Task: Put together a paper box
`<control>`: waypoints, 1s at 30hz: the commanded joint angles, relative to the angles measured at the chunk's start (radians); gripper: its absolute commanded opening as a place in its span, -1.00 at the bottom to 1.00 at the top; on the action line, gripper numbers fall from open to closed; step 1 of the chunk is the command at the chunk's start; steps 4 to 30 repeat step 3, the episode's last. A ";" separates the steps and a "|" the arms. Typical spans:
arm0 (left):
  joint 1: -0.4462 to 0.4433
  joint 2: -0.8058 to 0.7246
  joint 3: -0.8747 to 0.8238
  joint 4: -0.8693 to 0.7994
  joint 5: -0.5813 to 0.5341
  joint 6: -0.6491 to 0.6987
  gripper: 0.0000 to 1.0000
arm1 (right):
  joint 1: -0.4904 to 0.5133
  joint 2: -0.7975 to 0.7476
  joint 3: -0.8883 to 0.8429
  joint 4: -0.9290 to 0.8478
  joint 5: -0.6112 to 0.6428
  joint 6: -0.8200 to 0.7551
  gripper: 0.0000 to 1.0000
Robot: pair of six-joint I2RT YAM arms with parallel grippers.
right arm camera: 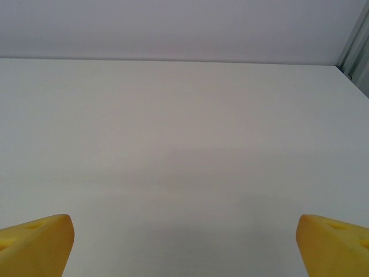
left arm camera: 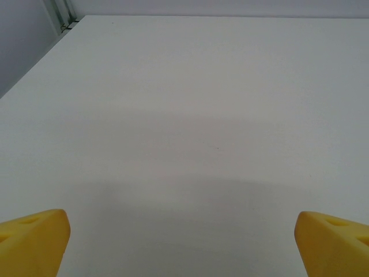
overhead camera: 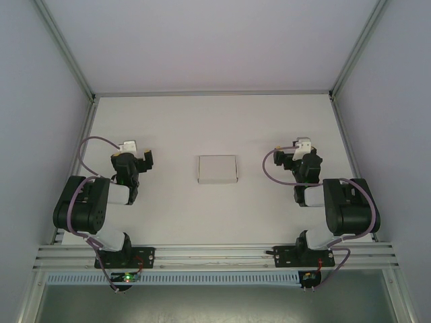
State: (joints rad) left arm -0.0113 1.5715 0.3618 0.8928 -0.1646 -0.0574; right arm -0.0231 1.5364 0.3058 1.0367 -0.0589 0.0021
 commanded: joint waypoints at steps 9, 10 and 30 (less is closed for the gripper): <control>0.001 -0.011 0.014 0.023 -0.004 -0.010 1.00 | 0.023 -0.018 0.021 0.002 0.046 0.004 0.96; 0.001 -0.011 0.014 0.023 -0.004 -0.010 1.00 | 0.023 -0.018 0.021 0.002 0.046 0.004 0.96; 0.001 -0.011 0.014 0.023 -0.004 -0.010 1.00 | 0.023 -0.018 0.021 0.002 0.046 0.004 0.96</control>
